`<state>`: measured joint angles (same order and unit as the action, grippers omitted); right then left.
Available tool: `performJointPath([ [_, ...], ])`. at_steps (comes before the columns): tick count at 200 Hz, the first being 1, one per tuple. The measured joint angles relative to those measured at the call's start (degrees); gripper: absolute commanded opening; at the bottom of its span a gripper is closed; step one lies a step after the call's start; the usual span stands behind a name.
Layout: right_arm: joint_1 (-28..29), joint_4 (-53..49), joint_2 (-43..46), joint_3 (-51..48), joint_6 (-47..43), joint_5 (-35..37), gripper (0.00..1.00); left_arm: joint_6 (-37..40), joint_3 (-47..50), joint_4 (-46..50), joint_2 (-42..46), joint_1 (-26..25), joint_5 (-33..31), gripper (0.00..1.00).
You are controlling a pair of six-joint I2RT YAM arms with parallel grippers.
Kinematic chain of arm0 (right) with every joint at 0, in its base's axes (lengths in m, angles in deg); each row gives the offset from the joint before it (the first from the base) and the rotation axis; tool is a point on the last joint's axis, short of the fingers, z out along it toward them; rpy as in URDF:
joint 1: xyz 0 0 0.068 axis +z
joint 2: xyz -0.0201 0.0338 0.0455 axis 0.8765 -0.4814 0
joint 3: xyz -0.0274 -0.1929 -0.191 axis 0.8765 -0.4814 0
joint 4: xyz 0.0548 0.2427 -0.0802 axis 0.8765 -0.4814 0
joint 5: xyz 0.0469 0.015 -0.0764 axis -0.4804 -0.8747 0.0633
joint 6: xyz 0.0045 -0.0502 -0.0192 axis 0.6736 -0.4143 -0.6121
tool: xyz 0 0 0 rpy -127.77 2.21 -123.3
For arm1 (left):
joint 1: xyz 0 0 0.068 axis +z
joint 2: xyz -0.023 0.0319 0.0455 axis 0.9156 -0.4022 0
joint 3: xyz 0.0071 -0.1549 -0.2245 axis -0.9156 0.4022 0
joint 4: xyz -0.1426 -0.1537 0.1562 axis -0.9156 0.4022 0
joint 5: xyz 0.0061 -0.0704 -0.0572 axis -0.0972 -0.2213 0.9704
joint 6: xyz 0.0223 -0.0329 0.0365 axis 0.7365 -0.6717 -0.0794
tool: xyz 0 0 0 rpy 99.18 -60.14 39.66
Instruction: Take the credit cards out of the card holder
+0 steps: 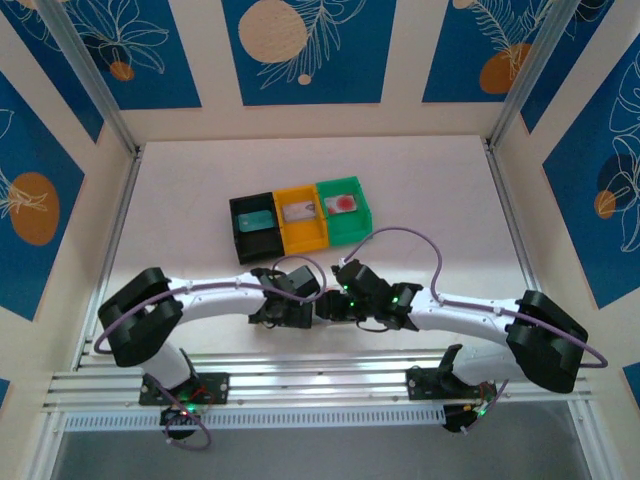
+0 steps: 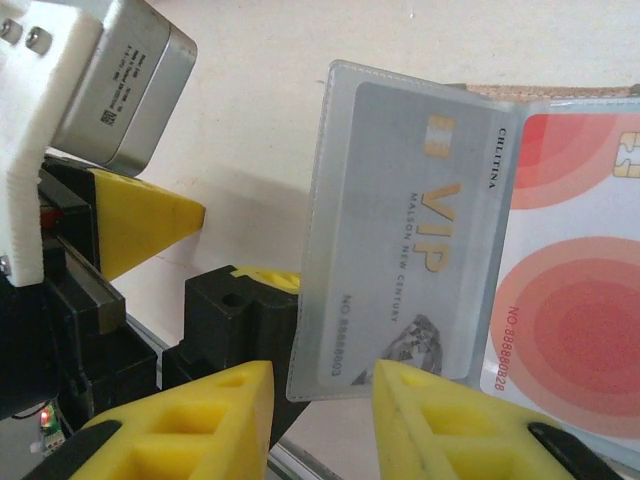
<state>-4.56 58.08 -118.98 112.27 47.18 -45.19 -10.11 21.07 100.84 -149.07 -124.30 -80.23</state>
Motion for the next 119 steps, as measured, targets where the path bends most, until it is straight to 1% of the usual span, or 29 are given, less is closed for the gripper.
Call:
performJointPath([
  [45, 0.1, 1.2, -1.3, 0.0, 0.0, -1.0, 0.33, 0.7, 1.6, 0.9, 2.7, 0.0, -0.4, 1.0],
  [119, 0.0, 1.2, -1.3, 0.0, 0.0, -1.1, 0.33, 0.9, 2.7, 5.7, 13.5, 1.2, -2.8, 1.0],
])
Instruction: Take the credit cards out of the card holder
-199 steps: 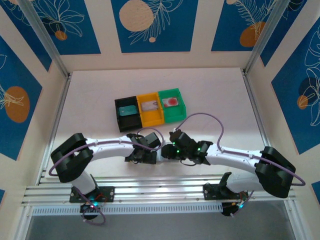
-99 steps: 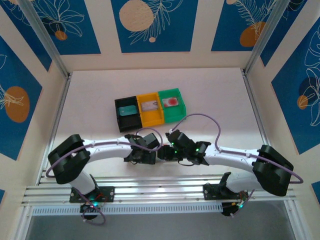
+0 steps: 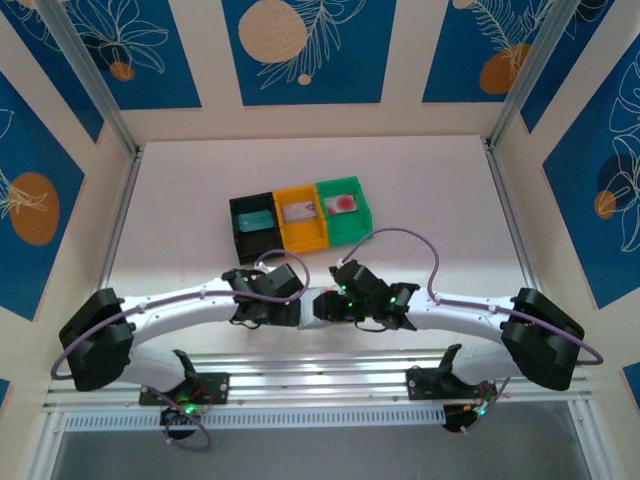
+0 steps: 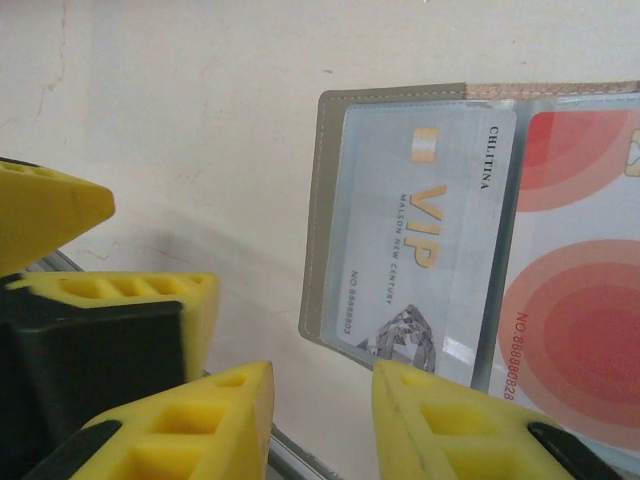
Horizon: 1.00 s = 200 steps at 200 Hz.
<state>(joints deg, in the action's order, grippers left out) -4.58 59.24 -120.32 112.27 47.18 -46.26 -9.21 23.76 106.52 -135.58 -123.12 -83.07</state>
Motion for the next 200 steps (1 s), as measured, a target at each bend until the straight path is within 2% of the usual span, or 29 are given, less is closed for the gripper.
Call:
performJointPath([
  [41, -2.2, -0.3, -0.1, 0.0, -0.1, -1.1, 0.33, 0.0, 0.0, -0.4, -0.9, 0.1, 0.7, 1.0],
  [126, -5.4, -0.6, -3.2, 0.1, -2.4, -5.2, 0.33, 0.0, -5.4, -0.7, -10.2, 0.1, 2.6, 1.0],
  [200, -7.0, -0.2, -7.3, 0.7, -3.3, -7.0, 0.32, 0.0, -5.0, -1.7, -11.8, 0.1, 3.2, 1.0],
])
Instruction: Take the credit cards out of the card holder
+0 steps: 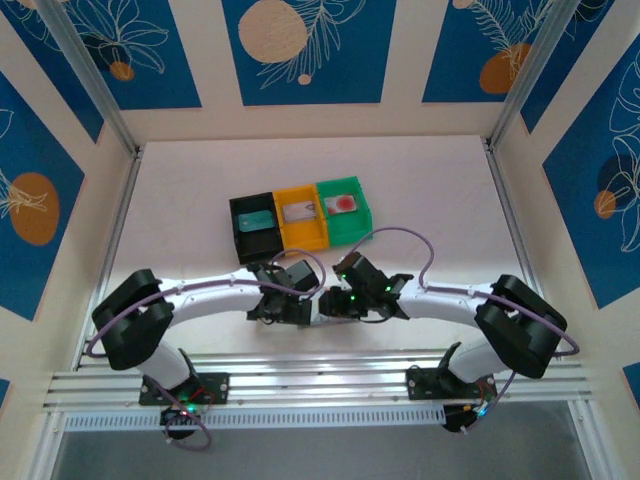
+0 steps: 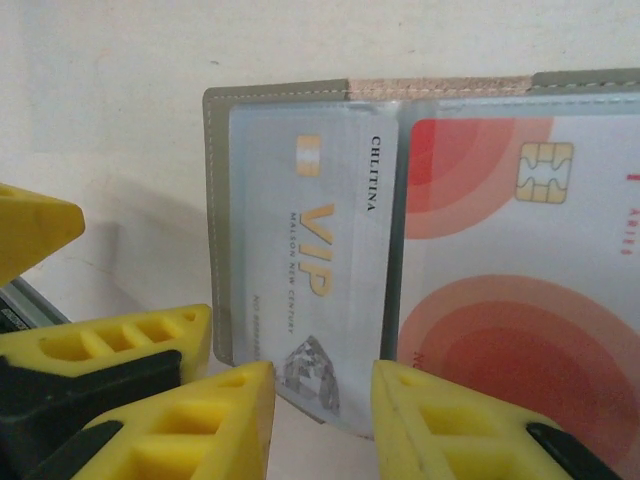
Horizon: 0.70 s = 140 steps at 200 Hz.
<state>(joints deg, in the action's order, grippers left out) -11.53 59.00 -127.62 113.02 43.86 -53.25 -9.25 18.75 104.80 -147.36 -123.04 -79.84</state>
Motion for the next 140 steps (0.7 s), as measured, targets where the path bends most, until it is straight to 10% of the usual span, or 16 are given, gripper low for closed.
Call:
performJointPath([
  [140, -0.5, 2.2, -3.8, 0.5, -0.4, -0.5, 0.31, -0.2, 4.0, -4.5, -0.5, 0.0, 1.5, 1.0],
])
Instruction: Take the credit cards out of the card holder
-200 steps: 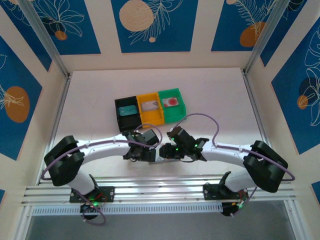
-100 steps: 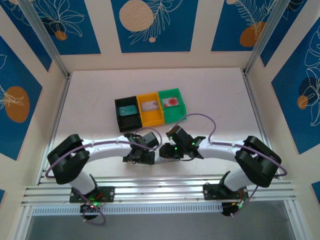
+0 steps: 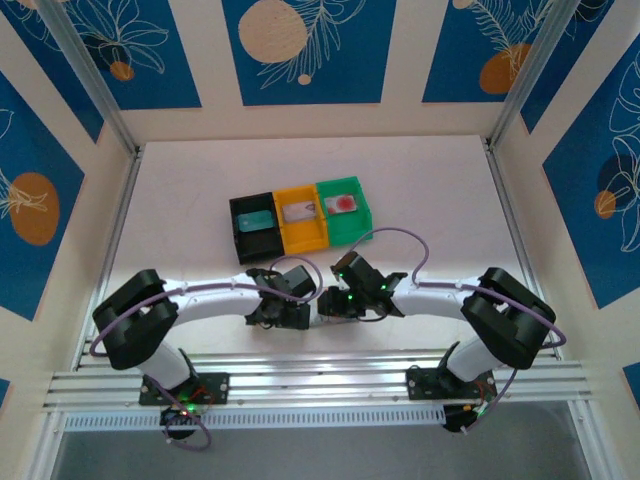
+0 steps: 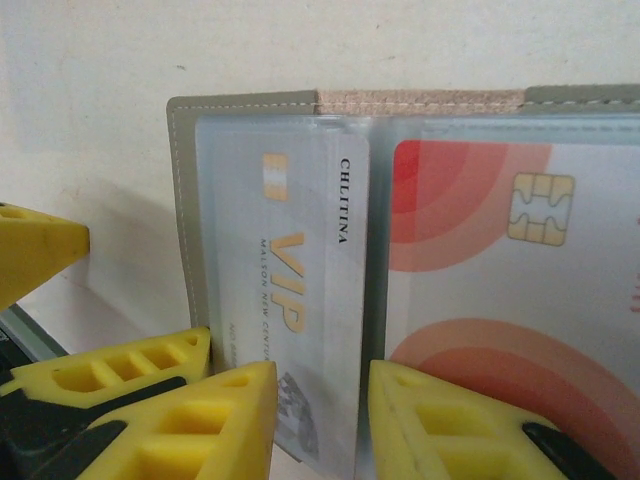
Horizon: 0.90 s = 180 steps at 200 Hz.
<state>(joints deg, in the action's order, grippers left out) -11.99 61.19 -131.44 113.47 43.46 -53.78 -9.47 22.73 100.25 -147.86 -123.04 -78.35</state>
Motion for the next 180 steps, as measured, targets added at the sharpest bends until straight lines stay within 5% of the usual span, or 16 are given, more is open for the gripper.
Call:
performJointPath([
  [180, -0.2, 3.6, -0.3, 0.0, 0.0, -1.5, 0.21, 0.0, 0.5, -0.5, 0.3, 0.0, 0.0, 1.0],
])
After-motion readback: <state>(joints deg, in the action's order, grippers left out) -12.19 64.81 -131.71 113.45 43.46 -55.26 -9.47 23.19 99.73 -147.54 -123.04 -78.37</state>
